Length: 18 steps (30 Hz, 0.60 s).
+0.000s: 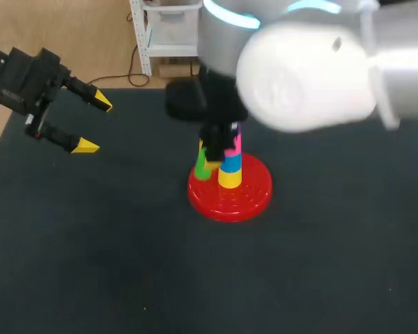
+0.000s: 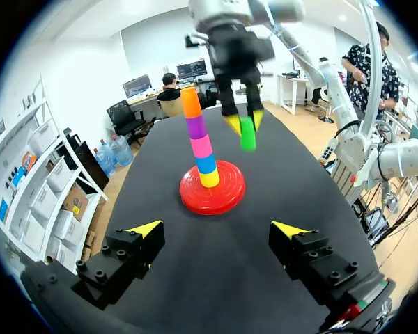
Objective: Pick up and stack the cylinders on the red base in this order: pink,purple,orange,green
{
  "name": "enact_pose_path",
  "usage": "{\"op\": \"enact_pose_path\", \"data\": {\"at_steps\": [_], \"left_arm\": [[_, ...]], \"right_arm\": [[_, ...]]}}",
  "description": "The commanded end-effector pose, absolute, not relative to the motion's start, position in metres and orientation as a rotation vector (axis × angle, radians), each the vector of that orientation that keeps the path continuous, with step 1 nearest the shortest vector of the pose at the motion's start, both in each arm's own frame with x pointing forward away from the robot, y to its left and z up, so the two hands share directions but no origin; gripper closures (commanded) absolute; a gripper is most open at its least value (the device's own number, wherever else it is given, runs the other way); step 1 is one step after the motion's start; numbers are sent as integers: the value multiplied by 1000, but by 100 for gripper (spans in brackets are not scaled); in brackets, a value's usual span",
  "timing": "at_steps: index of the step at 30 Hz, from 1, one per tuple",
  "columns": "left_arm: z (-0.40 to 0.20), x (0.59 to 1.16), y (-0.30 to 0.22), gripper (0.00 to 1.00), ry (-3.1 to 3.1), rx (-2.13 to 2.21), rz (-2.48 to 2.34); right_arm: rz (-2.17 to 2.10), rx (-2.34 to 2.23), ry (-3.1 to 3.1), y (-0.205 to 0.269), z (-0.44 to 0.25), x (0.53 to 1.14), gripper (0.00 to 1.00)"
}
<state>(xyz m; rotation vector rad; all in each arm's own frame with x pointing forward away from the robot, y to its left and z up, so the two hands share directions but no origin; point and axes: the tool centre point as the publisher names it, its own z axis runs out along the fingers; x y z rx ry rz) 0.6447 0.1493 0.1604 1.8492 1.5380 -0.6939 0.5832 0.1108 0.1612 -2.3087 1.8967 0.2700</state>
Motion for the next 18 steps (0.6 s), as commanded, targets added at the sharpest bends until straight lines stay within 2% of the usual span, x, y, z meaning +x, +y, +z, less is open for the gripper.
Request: {"op": "enact_pose_path", "data": {"at_steps": [1, 10, 18], "left_arm": [[159, 645, 149, 0, 1537, 1848, -692], [159, 645, 149, 0, 1537, 1848, -692], [159, 645, 149, 0, 1537, 1848, -692]], "right_arm": [[296, -2295, 1876, 98, 224, 598, 100], [224, -2328, 1780, 84, 294, 614, 100], [178, -2342, 1845, 63, 309, 639, 100]]}}
